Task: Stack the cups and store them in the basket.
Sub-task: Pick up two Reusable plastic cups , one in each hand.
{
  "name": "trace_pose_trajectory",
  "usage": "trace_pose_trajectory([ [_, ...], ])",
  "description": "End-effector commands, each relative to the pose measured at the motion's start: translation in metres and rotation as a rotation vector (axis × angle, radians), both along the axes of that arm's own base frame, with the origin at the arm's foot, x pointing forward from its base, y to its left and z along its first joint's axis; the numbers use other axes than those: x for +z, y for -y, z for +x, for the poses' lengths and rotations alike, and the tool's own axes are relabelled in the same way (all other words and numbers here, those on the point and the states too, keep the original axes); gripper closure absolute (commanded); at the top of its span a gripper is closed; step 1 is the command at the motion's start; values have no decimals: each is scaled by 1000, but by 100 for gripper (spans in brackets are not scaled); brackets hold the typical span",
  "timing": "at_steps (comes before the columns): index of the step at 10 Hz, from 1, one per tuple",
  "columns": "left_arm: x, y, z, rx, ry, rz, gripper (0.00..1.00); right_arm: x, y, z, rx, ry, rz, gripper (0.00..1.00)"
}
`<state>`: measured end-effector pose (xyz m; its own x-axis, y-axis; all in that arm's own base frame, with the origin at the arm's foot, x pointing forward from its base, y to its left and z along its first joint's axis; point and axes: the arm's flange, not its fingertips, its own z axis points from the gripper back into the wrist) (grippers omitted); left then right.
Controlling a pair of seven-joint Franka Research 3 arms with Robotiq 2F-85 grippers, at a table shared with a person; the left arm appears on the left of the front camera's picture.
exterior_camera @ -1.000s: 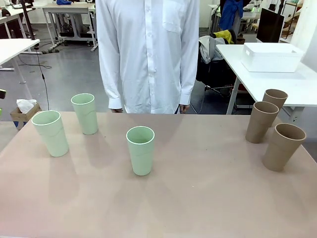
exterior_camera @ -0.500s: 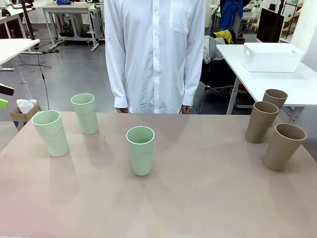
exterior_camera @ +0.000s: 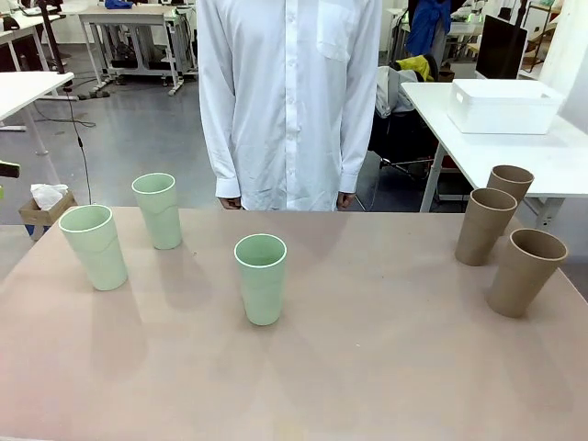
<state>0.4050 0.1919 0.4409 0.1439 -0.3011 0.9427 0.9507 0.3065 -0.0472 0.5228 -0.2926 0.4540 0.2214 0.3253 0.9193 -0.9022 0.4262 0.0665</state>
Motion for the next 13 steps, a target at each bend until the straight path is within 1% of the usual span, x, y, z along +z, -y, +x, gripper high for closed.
trace_pose_trajectory([
  [1,-27,1,16,-23,64,-48,0,-17,10,26,0,25,9,0],
  [3,-70,3,21,-11,54,-58,0,-52,6,29,-51,48,36,0],
  [4,-86,-2,25,12,43,-62,0,-66,3,29,-66,47,53,0],
  [5,-94,-9,25,14,35,-92,0,-77,-1,29,-76,56,70,0],
  [6,-83,-9,20,-30,25,-162,0,-72,-4,23,-80,58,103,0],
  [7,-95,0,22,-2,10,-61,0,-73,6,35,-54,-5,53,0],
  [9,-95,0,22,-2,10,-61,0,-73,6,35,-54,-5,53,0],
  [10,-100,-5,21,-9,1,-86,0,-73,6,35,-54,-5,53,0],
  [11,-98,-12,25,17,50,-102,0,-77,4,34,-62,1,69,0],
  [13,-113,-25,33,-6,72,-150,0,-97,6,51,-18,23,108,0],
])
